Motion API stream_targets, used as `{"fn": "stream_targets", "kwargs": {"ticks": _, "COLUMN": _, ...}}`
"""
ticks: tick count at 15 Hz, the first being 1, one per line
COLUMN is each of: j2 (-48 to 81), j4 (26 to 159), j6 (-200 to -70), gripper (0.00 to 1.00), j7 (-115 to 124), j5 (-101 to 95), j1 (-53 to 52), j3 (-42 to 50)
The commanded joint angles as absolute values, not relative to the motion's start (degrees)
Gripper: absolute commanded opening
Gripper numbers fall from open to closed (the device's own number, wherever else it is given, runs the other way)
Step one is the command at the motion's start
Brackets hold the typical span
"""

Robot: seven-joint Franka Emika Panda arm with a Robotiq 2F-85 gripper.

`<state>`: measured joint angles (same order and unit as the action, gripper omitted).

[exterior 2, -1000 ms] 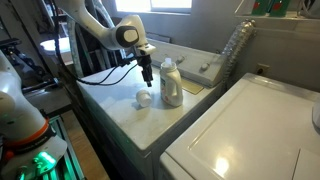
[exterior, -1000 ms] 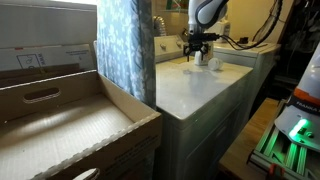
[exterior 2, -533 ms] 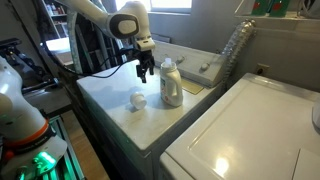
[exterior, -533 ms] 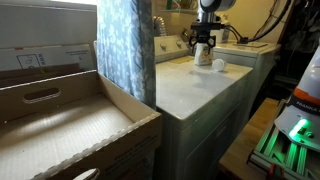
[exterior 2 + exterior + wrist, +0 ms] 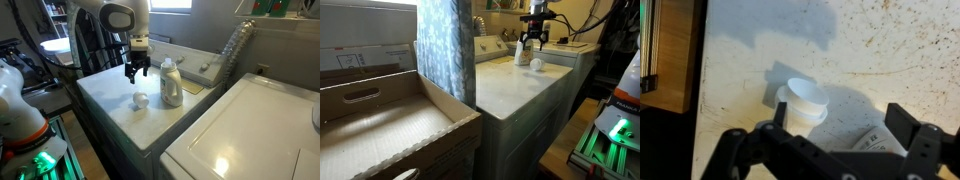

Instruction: Flip the white lid, pick up the white lid and place it on the detergent the right way up

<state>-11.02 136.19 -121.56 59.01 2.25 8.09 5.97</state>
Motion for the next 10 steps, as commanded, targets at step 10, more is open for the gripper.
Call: {"fn": "stream_targets", "kwargs": {"ticks": 10, "j2": -11.69, "j4": 147.87, "j6": -140.12, "gripper": 1.00, "j7": 57.98, "j5": 5.97, "j1": 13.90, "j3": 8.75}}
